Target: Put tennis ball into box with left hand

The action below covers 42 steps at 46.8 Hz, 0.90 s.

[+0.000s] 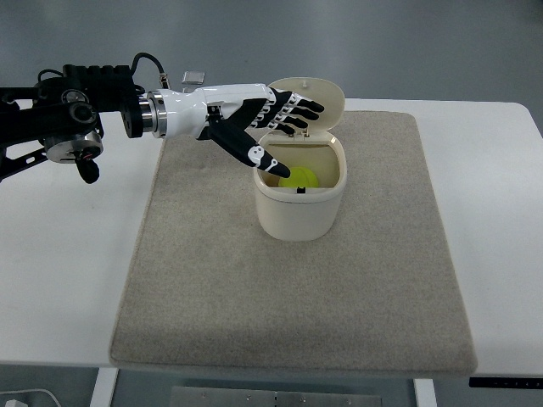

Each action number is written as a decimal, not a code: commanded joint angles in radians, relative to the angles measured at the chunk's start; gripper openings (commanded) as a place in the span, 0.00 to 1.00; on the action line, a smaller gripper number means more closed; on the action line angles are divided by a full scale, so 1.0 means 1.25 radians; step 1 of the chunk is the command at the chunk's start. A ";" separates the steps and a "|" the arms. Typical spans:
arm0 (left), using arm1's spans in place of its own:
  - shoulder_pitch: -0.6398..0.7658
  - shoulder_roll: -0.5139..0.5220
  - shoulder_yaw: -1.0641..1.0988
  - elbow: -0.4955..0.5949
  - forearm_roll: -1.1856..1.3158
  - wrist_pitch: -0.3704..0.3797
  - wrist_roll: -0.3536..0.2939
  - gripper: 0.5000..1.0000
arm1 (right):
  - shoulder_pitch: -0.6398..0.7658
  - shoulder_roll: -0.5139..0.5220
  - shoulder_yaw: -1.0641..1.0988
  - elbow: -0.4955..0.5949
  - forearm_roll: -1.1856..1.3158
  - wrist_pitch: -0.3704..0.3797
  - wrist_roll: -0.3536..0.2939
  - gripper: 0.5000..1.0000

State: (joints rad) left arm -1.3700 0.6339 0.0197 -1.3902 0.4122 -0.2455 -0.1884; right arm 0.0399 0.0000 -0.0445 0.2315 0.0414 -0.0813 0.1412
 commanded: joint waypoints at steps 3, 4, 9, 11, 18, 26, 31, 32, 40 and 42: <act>0.000 0.003 -0.034 -0.044 -0.024 -0.004 0.000 0.88 | 0.000 0.000 0.000 0.000 0.000 0.000 0.000 0.88; 0.000 0.003 -0.039 -0.051 -0.027 -0.004 0.000 0.87 | 0.000 0.000 0.000 0.000 0.000 0.000 0.000 0.88; 0.001 0.006 -0.089 -0.082 -0.047 0.000 -0.001 0.87 | 0.000 0.000 0.000 -0.001 0.000 0.000 0.000 0.88; 0.006 0.006 -0.116 -0.083 -0.066 0.002 -0.001 0.87 | 0.000 0.000 0.000 0.000 0.000 0.000 0.000 0.88; 0.058 0.006 -0.240 -0.078 -0.153 0.085 -0.005 0.81 | 0.000 0.000 0.000 -0.001 0.000 0.000 0.000 0.88; 0.144 -0.025 -0.368 0.012 -0.180 0.187 -0.010 0.79 | 0.000 0.000 0.000 0.000 0.000 0.000 0.000 0.88; 0.207 -0.040 -0.438 0.087 -0.180 0.184 -0.021 0.79 | 0.000 0.000 0.000 -0.001 0.000 0.000 0.000 0.88; 0.221 -0.046 -0.454 0.103 -0.180 0.183 -0.024 0.79 | 0.000 0.000 0.000 0.000 0.000 0.000 0.000 0.88; 0.298 -0.094 -0.546 0.236 -0.180 0.131 -0.037 0.80 | 0.000 0.000 0.000 -0.001 0.000 0.000 0.000 0.88; 0.314 -0.103 -0.564 0.268 -0.180 0.122 -0.043 0.80 | 0.000 0.000 0.000 0.000 0.000 0.000 0.000 0.88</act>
State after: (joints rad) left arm -1.0069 0.5238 -0.6481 -1.1170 0.1880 -0.0716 -0.2327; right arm 0.0399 0.0000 -0.0445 0.2314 0.0414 -0.0813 0.1411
